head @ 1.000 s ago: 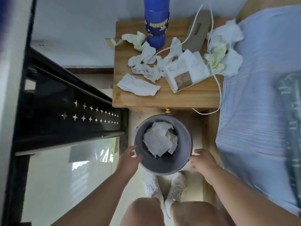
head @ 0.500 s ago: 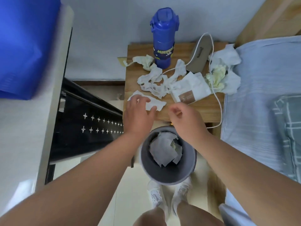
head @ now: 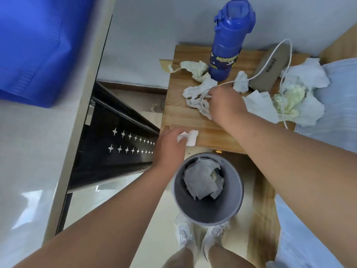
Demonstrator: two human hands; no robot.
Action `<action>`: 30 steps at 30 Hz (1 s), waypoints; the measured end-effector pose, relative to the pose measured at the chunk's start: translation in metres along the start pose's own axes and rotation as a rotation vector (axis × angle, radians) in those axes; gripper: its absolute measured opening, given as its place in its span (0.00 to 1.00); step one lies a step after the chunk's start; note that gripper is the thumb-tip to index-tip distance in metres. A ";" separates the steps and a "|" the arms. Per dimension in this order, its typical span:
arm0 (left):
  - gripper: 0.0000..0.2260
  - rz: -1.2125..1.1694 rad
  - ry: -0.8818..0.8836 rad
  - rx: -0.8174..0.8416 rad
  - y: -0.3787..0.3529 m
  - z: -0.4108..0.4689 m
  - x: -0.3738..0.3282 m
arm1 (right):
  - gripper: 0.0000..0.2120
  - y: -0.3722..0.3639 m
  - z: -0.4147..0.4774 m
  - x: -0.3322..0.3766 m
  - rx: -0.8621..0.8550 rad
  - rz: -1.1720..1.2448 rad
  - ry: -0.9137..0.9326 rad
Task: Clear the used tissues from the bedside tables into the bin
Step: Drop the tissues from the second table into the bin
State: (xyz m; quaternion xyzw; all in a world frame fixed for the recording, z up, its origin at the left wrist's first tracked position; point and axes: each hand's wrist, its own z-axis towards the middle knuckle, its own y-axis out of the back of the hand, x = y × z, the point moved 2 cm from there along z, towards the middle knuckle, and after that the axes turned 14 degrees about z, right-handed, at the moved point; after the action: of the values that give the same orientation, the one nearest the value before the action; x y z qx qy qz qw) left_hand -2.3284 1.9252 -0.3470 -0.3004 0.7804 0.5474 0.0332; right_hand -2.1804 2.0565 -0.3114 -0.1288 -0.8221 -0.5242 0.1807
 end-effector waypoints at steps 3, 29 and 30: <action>0.08 -0.163 0.086 0.020 -0.008 -0.010 0.006 | 0.11 -0.007 0.008 0.003 0.026 -0.093 -0.026; 0.09 -0.436 0.237 0.145 -0.055 -0.072 0.017 | 0.05 -0.026 -0.156 -0.074 -0.442 0.772 0.054; 0.10 -0.402 0.234 0.162 -0.061 -0.073 0.020 | 0.05 -0.040 -0.163 -0.081 -0.390 0.770 0.014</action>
State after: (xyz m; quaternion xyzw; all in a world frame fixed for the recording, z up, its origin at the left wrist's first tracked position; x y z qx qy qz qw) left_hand -2.2942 1.8393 -0.3765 -0.5072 0.7448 0.4270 0.0748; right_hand -2.0970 1.8897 -0.3164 -0.4542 -0.5983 -0.5651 0.3411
